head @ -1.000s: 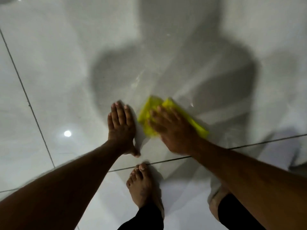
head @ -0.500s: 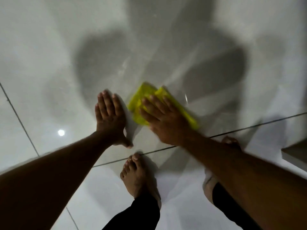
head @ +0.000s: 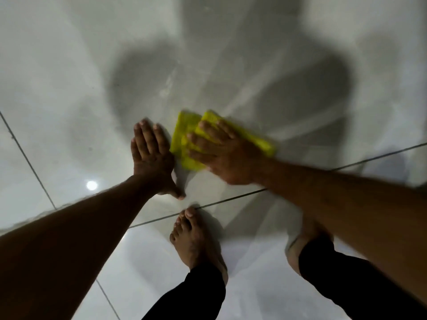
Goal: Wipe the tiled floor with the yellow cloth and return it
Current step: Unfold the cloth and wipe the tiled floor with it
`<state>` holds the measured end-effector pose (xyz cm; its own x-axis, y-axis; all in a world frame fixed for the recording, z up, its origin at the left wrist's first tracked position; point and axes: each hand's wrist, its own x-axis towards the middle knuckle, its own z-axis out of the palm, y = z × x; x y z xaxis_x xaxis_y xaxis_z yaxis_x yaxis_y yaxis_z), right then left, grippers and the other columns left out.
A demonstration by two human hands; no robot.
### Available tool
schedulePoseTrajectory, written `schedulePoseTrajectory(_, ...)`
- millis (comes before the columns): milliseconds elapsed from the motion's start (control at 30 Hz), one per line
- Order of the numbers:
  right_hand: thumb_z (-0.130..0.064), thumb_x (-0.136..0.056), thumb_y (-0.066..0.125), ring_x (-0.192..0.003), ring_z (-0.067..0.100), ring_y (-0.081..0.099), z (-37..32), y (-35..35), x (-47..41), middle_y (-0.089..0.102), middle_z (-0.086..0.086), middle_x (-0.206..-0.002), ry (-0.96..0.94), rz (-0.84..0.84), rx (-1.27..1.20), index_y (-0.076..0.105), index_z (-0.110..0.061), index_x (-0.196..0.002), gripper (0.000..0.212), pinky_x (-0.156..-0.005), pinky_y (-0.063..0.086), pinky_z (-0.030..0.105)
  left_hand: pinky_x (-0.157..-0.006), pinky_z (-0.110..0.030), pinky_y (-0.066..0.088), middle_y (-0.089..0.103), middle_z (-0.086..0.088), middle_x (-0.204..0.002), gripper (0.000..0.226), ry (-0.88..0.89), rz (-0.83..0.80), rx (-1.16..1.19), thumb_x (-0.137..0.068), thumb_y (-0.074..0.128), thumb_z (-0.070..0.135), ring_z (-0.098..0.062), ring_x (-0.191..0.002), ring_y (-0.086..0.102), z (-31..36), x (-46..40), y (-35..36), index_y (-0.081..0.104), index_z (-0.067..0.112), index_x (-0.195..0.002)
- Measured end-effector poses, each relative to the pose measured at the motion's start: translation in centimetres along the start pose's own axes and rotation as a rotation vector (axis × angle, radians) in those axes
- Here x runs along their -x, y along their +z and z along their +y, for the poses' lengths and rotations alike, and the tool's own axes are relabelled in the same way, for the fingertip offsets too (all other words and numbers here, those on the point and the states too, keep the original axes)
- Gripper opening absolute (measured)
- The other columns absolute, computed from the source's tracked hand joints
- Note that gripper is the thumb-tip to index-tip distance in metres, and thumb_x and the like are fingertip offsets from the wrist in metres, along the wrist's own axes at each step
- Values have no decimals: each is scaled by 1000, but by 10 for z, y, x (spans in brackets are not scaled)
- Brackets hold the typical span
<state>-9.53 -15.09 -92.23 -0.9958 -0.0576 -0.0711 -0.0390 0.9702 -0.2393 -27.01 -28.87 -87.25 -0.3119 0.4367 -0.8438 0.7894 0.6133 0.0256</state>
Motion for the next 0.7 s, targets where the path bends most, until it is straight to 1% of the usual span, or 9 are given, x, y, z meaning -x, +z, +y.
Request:
schedulePoseTrajectory(67,-39,-105,35,-150,39,25,57,-2,23,32,6,-163,-285,-20,107,30,-30,-155,51,-121,25,60,-102,-48,-31,-39,-34,-145,188,11,24,4,-13,81,75,-41,-120,-54,0,-1,2,-50,5,-127)
schedulePoseTrajectory(100,-42,-104,35,-150,39,26,79,-3,33,33,7,-162,-230,-11,141,31,-31,-155,52,-121,26,59,-102,-48,-32,-41,-33,-145,188,20,32,5,-13,82,74,-41,-121,-54,0,-2,3,-50,5,-127)
schedulePoseTrajectory(233,-48,-103,32,-152,42,20,37,1,32,25,8,-166,877,159,95,20,-32,-158,58,-122,19,56,-105,-52,-28,-61,-23,-127,188,36,63,-1,-14,84,72,-42,-122,-53,-2,-3,6,-53,6,-125)
schedulePoseTrajectory(300,-47,-102,32,-151,44,19,-15,3,12,24,9,-166,1128,172,1,23,-30,-157,58,-121,18,57,-107,-53,-26,-60,-24,-128,187,33,75,-15,-15,83,72,-42,-122,-53,-2,-4,8,-54,6,-124)
schedulePoseTrajectory(333,-45,-102,34,-151,45,18,-29,6,9,24,10,-166,1006,145,-44,23,-30,-157,59,-121,17,59,-108,-54,-24,-55,-28,-134,187,23,81,-24,-15,83,73,-42,-123,-51,-2,-4,9,-54,6,-123)
schedulePoseTrajectory(467,-40,-103,34,-153,41,17,13,9,55,24,6,-166,-132,-73,43,25,-31,-156,54,-122,20,59,-110,-56,-18,-36,-36,-146,186,-17,101,-55,-16,82,74,-46,-130,-42,2,0,6,-53,3,-123)
schedulePoseTrajectory(533,-45,-101,37,-154,37,14,34,-5,64,22,6,-167,-283,-182,59,25,-34,-156,57,-124,17,59,-112,-58,-13,-33,-37,-147,186,-37,114,-79,-18,84,72,-50,-136,-33,7,3,4,-46,-2,-129)
schedulePoseTrajectory(600,-52,-95,45,-154,38,15,26,-17,69,21,12,-167,-67,-222,16,30,-34,-154,63,-122,14,59,-115,-57,-8,-27,-35,-151,182,-55,136,-98,-23,86,69,-49,-140,-25,12,9,3,-34,-5,-137)
schedulePoseTrajectory(700,-47,-91,59,-141,44,37,-22,-36,85,38,23,-155,922,-17,-213,41,-21,-149,67,-115,31,58,-119,-53,-2,-17,-31,-156,166,-104,185,-64,-39,88,61,-44,-146,-15,19,22,1,-22,-6,-143)
